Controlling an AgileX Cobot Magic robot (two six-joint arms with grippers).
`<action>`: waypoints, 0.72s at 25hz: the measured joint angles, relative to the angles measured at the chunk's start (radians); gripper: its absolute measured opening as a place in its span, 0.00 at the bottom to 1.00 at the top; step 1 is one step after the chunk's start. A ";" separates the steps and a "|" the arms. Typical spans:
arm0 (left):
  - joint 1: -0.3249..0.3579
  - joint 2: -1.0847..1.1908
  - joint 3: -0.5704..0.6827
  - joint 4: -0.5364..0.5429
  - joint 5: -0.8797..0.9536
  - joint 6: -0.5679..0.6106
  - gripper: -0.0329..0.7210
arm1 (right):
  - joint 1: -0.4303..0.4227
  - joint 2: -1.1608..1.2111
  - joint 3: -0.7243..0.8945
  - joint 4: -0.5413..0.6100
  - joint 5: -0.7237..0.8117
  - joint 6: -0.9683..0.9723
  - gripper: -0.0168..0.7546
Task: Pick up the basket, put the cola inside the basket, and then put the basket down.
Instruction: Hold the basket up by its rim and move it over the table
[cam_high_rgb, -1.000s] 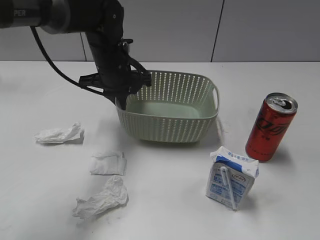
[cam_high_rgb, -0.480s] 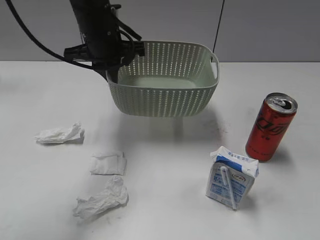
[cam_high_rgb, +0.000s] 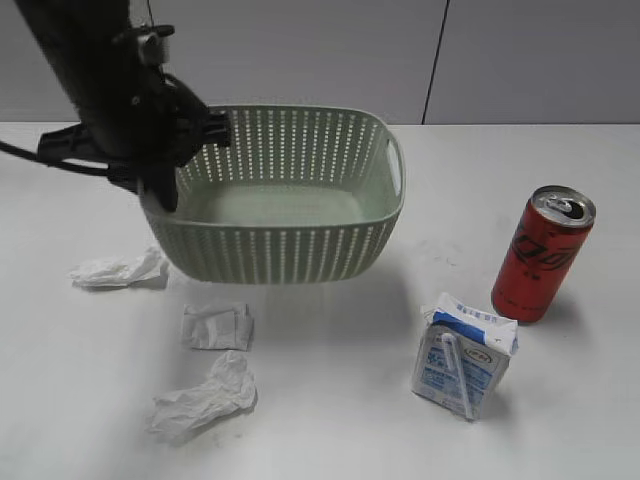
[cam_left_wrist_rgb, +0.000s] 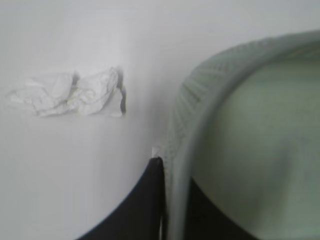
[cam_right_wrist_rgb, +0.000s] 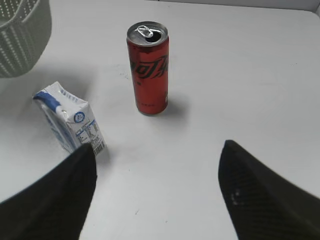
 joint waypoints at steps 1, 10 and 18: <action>0.000 -0.024 0.049 -0.004 -0.032 0.007 0.05 | 0.000 0.026 -0.007 0.000 -0.005 0.000 0.76; 0.000 -0.040 0.182 -0.059 -0.130 0.125 0.05 | 0.000 0.567 -0.218 0.090 -0.067 0.000 0.88; 0.000 -0.040 0.182 -0.069 -0.164 0.128 0.05 | 0.004 1.074 -0.473 0.183 -0.099 -0.054 0.89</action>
